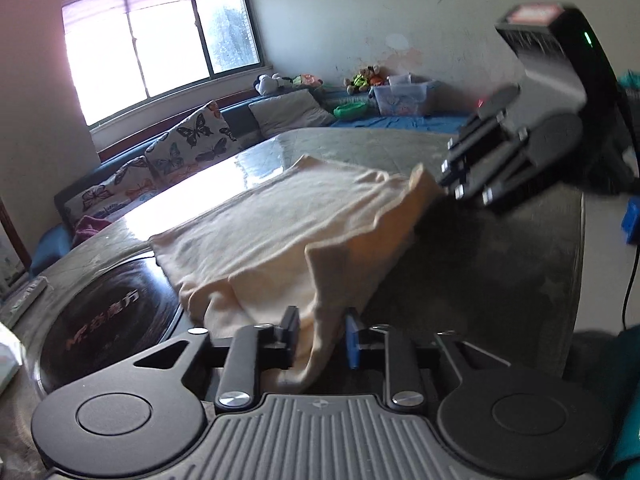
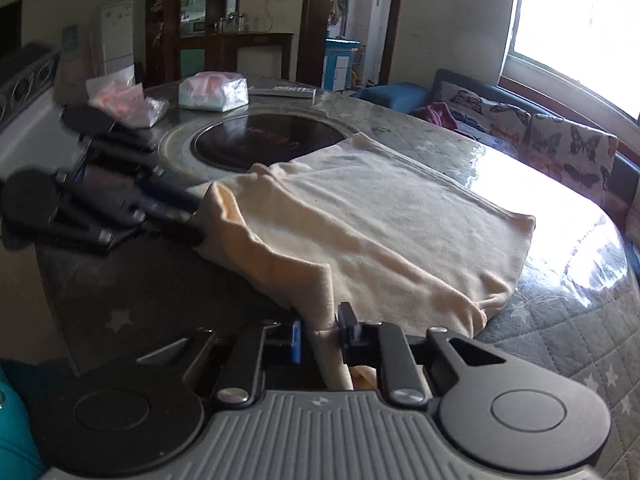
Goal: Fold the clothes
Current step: 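Grasp the sweatshirt hem with the left tool while the right tool grasps the hem, then lift the hem with both tools and fold it toward the collar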
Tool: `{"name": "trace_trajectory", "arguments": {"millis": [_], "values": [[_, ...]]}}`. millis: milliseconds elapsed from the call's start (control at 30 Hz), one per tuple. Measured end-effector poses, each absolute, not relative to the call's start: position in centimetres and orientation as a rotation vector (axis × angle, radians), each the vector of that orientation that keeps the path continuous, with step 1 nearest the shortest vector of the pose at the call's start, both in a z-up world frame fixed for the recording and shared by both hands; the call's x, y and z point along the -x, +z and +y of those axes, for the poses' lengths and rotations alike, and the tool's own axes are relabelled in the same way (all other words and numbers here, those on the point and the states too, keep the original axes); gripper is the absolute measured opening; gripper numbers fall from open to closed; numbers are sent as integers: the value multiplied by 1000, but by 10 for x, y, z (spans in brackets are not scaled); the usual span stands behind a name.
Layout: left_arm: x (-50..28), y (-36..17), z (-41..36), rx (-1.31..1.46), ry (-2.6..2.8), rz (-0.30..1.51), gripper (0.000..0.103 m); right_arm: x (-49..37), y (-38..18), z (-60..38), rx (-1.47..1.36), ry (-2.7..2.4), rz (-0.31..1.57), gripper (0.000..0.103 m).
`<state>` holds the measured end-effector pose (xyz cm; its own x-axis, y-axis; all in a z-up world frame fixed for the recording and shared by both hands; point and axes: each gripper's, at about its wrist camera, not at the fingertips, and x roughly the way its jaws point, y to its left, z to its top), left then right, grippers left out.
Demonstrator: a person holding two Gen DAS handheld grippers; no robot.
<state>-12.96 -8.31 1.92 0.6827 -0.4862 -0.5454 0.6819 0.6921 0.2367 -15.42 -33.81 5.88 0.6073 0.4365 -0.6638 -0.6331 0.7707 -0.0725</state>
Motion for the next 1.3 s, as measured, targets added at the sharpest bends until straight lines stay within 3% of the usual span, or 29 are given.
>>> {"name": "trace_trajectory", "arguments": {"millis": [333,367,400,433,500,1033,1300], "values": [[142,12,-74,-563,-637,413,36,149,72,-338,251,597,649,12],[143,14,-73,-554,-640,411,33,149,73,-338,245,593,644,12],[144,16,-72,-545,-643,409,21,149,73,-339,241,589,640,12],[145,18,-70,-536,-646,406,15,150,73,-338,239,587,635,11],[147,23,-67,-519,-651,401,9,153,74,-338,239,587,624,11],[211,80,-41,-352,-719,393,6,234,130,-354,239,690,592,10],[174,91,-47,-337,-682,363,5,230,141,-356,227,694,597,9]]}}
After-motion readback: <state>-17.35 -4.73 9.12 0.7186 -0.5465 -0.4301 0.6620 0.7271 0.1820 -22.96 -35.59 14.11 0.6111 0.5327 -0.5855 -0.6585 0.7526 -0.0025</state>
